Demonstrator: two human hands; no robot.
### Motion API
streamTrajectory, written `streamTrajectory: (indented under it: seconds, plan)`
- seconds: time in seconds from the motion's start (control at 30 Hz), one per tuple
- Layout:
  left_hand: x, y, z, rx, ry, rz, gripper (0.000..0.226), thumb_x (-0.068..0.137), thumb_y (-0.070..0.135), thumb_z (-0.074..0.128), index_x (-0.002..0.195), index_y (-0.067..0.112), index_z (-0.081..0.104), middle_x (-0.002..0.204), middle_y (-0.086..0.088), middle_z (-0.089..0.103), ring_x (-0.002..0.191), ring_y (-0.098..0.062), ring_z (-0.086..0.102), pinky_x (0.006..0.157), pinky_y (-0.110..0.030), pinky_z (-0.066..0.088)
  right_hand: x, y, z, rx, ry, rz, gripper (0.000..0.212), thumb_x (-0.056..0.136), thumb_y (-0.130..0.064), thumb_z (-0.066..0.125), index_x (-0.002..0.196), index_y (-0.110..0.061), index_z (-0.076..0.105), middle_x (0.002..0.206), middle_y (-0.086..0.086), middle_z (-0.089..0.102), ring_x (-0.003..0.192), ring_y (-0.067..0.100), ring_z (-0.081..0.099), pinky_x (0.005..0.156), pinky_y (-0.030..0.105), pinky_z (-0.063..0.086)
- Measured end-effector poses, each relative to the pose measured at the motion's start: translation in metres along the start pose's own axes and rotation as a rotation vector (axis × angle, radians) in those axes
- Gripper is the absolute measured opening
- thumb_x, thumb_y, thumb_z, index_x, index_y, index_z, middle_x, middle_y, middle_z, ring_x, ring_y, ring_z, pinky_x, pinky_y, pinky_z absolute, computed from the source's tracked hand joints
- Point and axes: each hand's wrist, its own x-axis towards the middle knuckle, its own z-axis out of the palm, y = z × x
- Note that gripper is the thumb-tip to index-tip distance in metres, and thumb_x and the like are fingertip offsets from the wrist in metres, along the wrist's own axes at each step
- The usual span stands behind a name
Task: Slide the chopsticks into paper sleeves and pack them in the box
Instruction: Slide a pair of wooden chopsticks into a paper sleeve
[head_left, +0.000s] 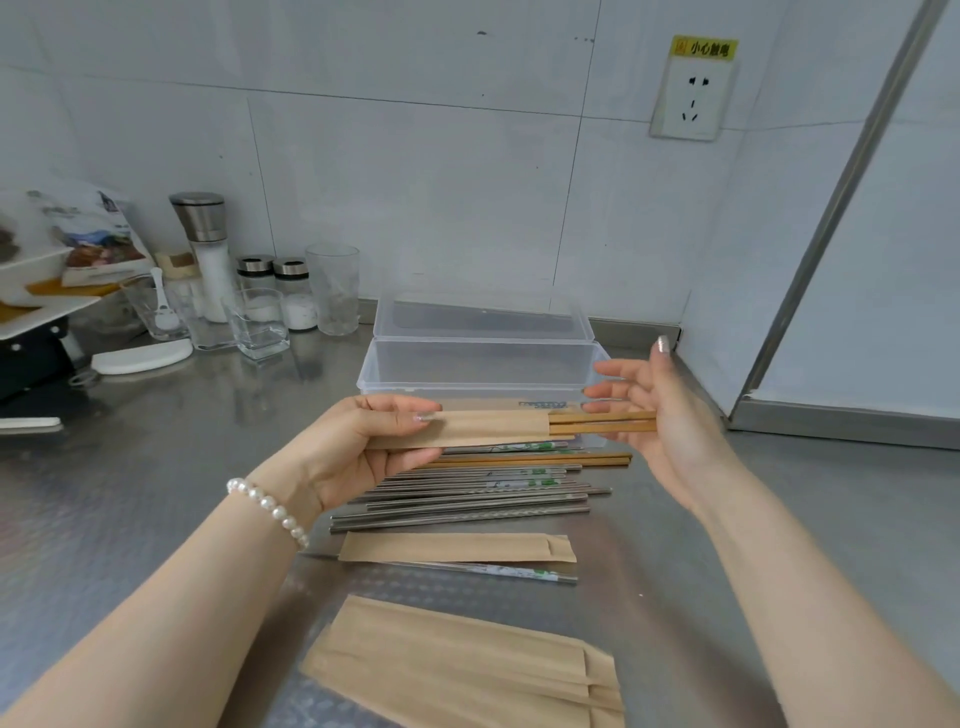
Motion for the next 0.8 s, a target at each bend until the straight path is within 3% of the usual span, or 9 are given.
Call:
streamTrajectory:
  seconds: [0.1,0.17,0.23,0.3,0.37,0.47,0.63,0.8]
  plan:
    - [-0.004,-0.001,0.007,-0.021,-0.020,-0.009,0.014,0.064,0.007,0.061,0.071,0.002,0.073,0.082,-0.014,0.071,0.074,-0.026,0.070,0.058,-0.030,0.059,0.001,0.005,0.009,-0.024,0.168,-0.073,0.055,0.096,-0.050,0.024,0.086,-0.015,0.065,0.076,0.008,0.061,0.069,0.018,0.057,0.070,0.034,0.045]
    - [-0.007,-0.002,0.013,-0.039,-0.045,-0.041,0.022,0.067,0.012,0.062,0.083,0.000,0.071,0.090,-0.017,0.071,0.080,-0.032,0.070,0.060,-0.032,0.059,0.002,0.007,0.008,-0.080,0.262,-0.094,0.055,0.098,-0.047,0.025,0.080,-0.014,0.065,0.065,0.008,0.055,0.059,0.017,0.052,0.059,0.029,0.043]
    - [-0.009,-0.003,0.017,-0.051,-0.049,-0.082,0.031,0.069,0.020,0.064,0.092,-0.001,0.066,0.094,-0.020,0.070,0.084,-0.036,0.069,0.062,-0.033,0.059,0.003,0.006,0.005,-0.150,0.290,-0.079,0.055,0.098,-0.045,0.027,0.079,-0.009,0.063,0.059,0.009,0.044,0.043,0.014,0.043,0.042,0.019,0.035]
    - [-0.010,-0.001,0.019,-0.075,-0.045,-0.105,0.037,0.070,0.030,0.064,0.088,-0.001,0.067,0.094,-0.021,0.070,0.084,-0.038,0.068,0.063,-0.034,0.059,0.003,0.006,0.002,-0.262,0.299,-0.073,0.052,0.098,-0.043,0.034,0.078,-0.005,0.063,0.055,0.007,0.036,0.041,0.014,0.036,0.037,0.020,0.029]
    - [-0.010,0.003,0.018,-0.107,-0.042,-0.105,0.048,0.071,0.044,0.060,0.085,-0.001,0.070,0.095,-0.022,0.069,0.084,-0.038,0.068,0.062,-0.035,0.059,0.003,0.003,-0.001,-0.323,0.327,-0.103,0.045,0.096,-0.040,0.043,0.074,-0.007,0.064,0.052,0.004,0.033,0.045,0.016,0.033,0.043,0.024,0.029]
    - [-0.009,0.009,0.017,-0.174,-0.047,-0.073,0.068,0.080,0.060,0.045,0.100,-0.003,0.064,0.097,-0.024,0.068,0.082,-0.034,0.069,0.058,-0.033,0.059,0.003,-0.006,-0.009,-0.286,0.440,-0.112,0.035,0.093,-0.036,0.051,0.071,-0.012,0.062,0.051,0.003,0.030,0.045,0.016,0.029,0.046,0.025,0.026]
    - [-0.005,0.010,0.011,-0.150,0.082,0.001,0.058,0.091,0.053,0.035,0.086,0.001,0.059,0.071,-0.017,0.070,0.060,-0.024,0.069,0.047,-0.024,0.054,0.026,-0.039,-0.021,-0.278,0.576,-0.119,0.030,0.092,-0.035,0.052,0.081,-0.010,0.065,0.061,0.003,0.044,0.052,0.017,0.037,0.051,0.027,0.033]
    - [-0.004,0.006,0.012,-0.073,0.078,-0.027,0.054,0.092,0.050,0.035,0.081,0.003,0.058,0.067,-0.015,0.070,0.054,-0.022,0.067,0.044,-0.022,0.051,0.084,-0.052,0.006,-0.553,0.498,-0.122,0.037,0.093,-0.032,0.047,0.074,-0.006,0.066,0.077,0.009,0.061,0.076,0.027,0.056,0.069,0.029,0.038]
